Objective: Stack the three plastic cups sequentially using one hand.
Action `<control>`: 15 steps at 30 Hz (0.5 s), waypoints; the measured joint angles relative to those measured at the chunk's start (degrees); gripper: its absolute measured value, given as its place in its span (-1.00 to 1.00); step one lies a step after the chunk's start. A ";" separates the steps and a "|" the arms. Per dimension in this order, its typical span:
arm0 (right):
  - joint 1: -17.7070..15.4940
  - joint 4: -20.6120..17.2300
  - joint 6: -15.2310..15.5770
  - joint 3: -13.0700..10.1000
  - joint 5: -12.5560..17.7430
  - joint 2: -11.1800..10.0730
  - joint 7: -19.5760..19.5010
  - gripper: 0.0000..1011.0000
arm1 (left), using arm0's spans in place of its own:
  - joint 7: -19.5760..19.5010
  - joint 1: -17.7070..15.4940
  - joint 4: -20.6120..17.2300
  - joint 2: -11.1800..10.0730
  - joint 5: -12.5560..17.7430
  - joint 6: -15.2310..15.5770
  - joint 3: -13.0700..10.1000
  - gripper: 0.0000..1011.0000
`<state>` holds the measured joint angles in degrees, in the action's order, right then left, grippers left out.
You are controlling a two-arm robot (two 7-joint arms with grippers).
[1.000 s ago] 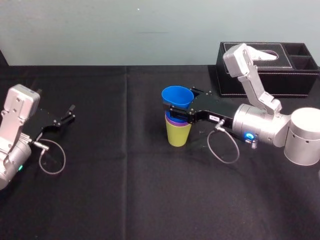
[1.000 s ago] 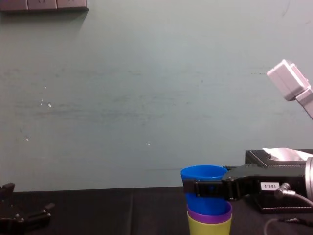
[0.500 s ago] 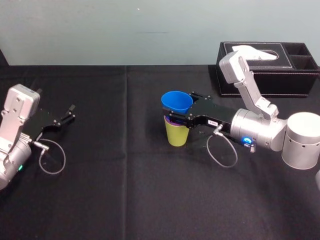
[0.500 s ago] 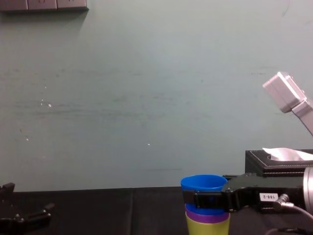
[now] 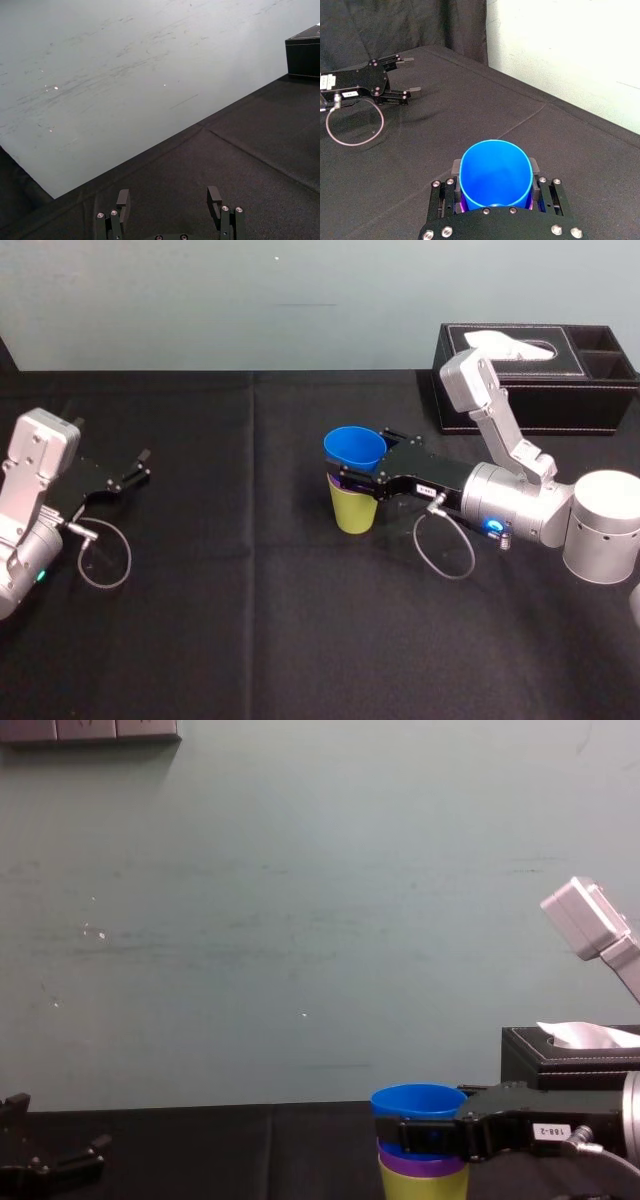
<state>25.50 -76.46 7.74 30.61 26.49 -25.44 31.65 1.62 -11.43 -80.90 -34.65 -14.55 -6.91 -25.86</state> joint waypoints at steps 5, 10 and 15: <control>0.00 -0.01 0.00 0.00 0.00 -0.01 0.02 0.45 | 0.00 0.00 0.00 0.00 0.00 0.00 0.00 1.00; 0.02 -0.04 0.02 0.02 0.01 -0.03 0.05 0.45 | 0.00 0.00 0.00 0.00 0.00 0.00 0.00 1.00; 0.04 -0.06 0.04 0.04 0.02 -0.04 0.09 0.61 | 0.00 0.00 0.00 0.00 0.00 0.00 0.00 1.00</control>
<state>25.54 -76.52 7.78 30.65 26.50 -25.48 31.75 1.62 -11.43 -80.90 -34.65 -14.55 -6.91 -25.86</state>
